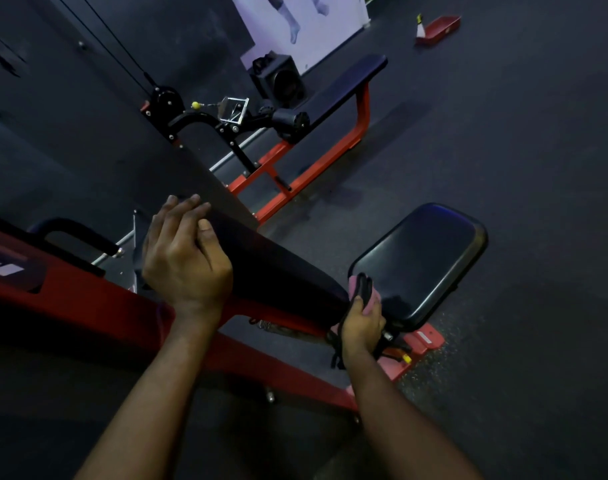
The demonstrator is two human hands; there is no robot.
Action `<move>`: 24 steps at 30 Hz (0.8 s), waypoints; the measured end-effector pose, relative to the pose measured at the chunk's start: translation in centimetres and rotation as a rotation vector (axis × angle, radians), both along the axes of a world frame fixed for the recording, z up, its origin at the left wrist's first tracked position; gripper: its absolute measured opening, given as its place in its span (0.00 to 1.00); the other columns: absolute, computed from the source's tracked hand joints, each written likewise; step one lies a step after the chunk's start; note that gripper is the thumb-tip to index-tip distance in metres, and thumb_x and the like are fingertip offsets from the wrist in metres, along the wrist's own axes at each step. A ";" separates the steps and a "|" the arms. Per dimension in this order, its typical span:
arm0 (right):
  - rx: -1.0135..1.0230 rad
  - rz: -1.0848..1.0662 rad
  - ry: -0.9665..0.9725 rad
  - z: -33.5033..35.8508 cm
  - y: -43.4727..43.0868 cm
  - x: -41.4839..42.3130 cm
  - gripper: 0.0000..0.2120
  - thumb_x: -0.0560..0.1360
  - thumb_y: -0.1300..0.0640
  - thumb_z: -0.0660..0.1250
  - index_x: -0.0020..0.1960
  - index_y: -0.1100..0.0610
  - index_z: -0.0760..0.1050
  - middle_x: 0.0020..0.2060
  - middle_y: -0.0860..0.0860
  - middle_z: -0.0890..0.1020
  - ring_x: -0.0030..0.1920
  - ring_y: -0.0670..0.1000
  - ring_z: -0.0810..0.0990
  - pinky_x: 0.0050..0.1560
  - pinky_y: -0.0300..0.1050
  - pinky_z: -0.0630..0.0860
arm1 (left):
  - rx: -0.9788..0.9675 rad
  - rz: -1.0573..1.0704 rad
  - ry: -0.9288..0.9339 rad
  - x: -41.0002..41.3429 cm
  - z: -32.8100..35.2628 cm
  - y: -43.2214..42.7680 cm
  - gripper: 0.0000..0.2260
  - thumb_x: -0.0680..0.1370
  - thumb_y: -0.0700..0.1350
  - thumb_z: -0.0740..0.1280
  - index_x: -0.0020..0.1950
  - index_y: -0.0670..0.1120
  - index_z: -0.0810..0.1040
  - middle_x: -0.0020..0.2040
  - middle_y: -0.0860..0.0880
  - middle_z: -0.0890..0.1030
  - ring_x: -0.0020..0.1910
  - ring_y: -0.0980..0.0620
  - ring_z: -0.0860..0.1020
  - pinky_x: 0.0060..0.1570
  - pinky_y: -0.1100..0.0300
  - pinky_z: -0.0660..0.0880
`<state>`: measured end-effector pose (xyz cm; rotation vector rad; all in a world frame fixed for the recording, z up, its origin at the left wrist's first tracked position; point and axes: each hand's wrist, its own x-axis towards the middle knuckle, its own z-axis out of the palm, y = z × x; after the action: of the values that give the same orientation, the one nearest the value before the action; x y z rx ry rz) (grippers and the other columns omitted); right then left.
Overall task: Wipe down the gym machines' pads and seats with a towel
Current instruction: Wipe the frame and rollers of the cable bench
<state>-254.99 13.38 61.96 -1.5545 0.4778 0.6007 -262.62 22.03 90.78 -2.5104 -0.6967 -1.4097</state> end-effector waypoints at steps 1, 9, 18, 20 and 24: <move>0.003 0.041 0.015 -0.5 -0.3 0.8 0.23 0.82 0.44 0.62 0.75 0.47 0.69 0.66 0.60 0.76 0.62 0.65 0.77 0.62 0.56 0.75 | 0.003 0.000 -0.002 0.0 0.1 0.0 0.15 0.80 0.43 0.59 0.56 0.43 0.84 0.60 0.47 0.83 0.68 0.47 0.76 0.64 0.44 0.73; 0.509 0.111 0.461 -2.6 -2.4 2.6 0.24 0.74 0.34 0.69 0.60 0.50 0.79 0.53 0.56 0.84 0.50 0.59 0.83 0.51 0.56 0.82 | 0.019 -0.014 -0.002 0.0 -0.1 -0.1 0.15 0.79 0.43 0.60 0.57 0.42 0.84 0.60 0.46 0.83 0.67 0.47 0.77 0.65 0.44 0.73; 0.163 0.376 0.217 -5.9 1.1 8.0 0.20 0.71 0.42 0.69 0.55 0.54 0.80 0.50 0.57 0.85 0.48 0.59 0.83 0.57 0.55 0.80 | 0.060 0.000 -0.019 0.0 -0.4 0.3 0.15 0.79 0.43 0.60 0.56 0.42 0.85 0.59 0.47 0.84 0.67 0.48 0.77 0.63 0.44 0.74; 0.208 0.297 0.251 -2.9 -0.6 6.4 0.11 0.77 0.46 0.69 0.53 0.53 0.79 0.47 0.58 0.84 0.44 0.59 0.82 0.48 0.54 0.81 | 0.065 0.000 -0.006 0.0 -0.4 0.3 0.15 0.79 0.43 0.60 0.56 0.42 0.85 0.59 0.47 0.84 0.67 0.48 0.77 0.64 0.43 0.74; 0.167 0.206 0.203 -2.0 -2.3 3.8 0.17 0.80 0.47 0.68 0.61 0.59 0.80 0.49 0.60 0.84 0.45 0.60 0.82 0.46 0.54 0.80 | 0.046 -0.001 -0.002 0.0 -0.4 0.2 0.15 0.79 0.43 0.60 0.56 0.42 0.84 0.60 0.46 0.84 0.67 0.47 0.77 0.65 0.43 0.73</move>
<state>-251.18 11.07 59.97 -1.3987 0.4107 0.9400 -262.61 22.22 90.42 -2.4750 -0.6559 -1.4130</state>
